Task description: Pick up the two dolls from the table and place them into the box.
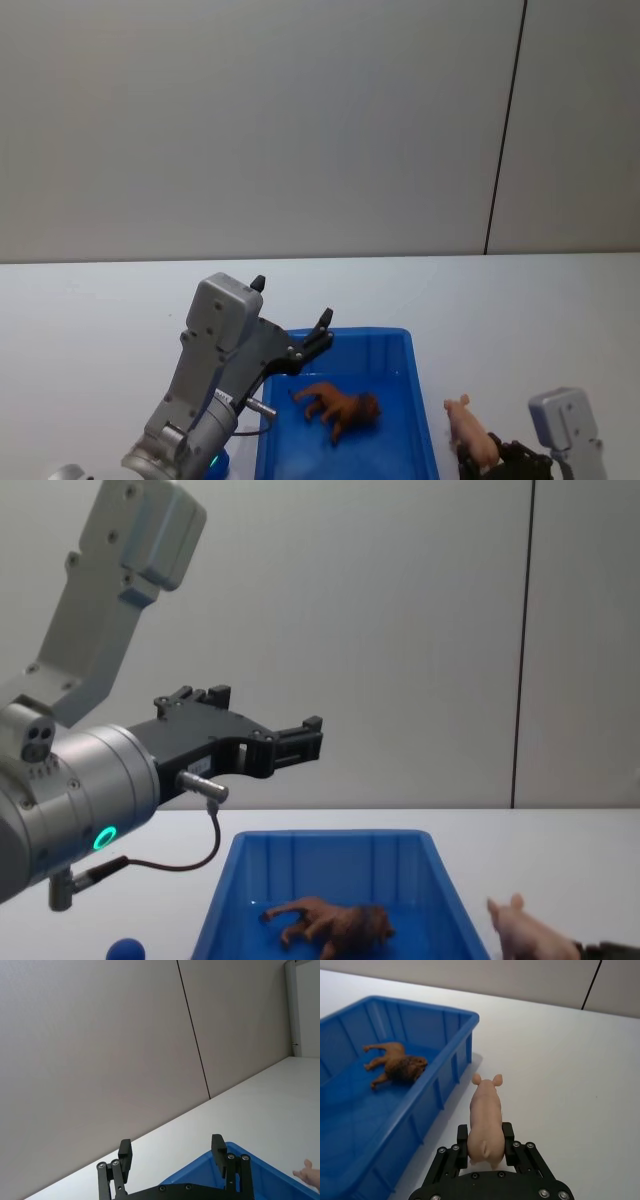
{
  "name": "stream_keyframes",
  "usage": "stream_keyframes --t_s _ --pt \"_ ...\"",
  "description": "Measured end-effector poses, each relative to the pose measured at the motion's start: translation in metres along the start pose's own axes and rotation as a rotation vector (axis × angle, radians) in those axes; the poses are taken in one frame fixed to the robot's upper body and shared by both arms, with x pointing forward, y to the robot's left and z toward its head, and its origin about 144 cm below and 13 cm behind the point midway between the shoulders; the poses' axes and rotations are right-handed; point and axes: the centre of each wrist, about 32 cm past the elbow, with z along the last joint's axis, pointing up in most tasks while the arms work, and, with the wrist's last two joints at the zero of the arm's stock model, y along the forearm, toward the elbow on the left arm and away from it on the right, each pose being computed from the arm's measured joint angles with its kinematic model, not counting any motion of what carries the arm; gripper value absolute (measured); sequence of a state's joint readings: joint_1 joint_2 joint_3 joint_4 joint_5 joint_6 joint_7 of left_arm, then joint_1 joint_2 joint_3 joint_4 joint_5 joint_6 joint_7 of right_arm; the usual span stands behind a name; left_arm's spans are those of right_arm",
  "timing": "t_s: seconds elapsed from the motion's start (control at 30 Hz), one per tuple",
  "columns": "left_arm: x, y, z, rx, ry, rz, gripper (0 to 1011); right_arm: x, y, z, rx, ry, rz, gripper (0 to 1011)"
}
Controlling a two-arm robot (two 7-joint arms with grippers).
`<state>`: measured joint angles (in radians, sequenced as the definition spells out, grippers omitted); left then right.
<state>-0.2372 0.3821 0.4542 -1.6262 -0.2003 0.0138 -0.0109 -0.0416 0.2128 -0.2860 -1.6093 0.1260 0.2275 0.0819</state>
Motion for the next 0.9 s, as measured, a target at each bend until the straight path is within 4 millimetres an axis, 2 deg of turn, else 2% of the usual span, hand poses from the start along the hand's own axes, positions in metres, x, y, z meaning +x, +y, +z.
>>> stream_keyframes --t_s 0.23,0.5,0.9 --pt "0.000 0.000 0.000 0.000 0.000 0.000 1001 -0.002 -0.004 0.014 0.063 0.010 0.006 383" --pt "0.000 0.000 0.000 0.000 0.000 0.000 1001 -0.006 -0.007 0.040 0.164 0.029 0.049 382" --pt "0.000 0.000 0.000 0.000 0.000 0.000 1001 -0.016 0.005 0.064 0.225 0.077 0.161 382"
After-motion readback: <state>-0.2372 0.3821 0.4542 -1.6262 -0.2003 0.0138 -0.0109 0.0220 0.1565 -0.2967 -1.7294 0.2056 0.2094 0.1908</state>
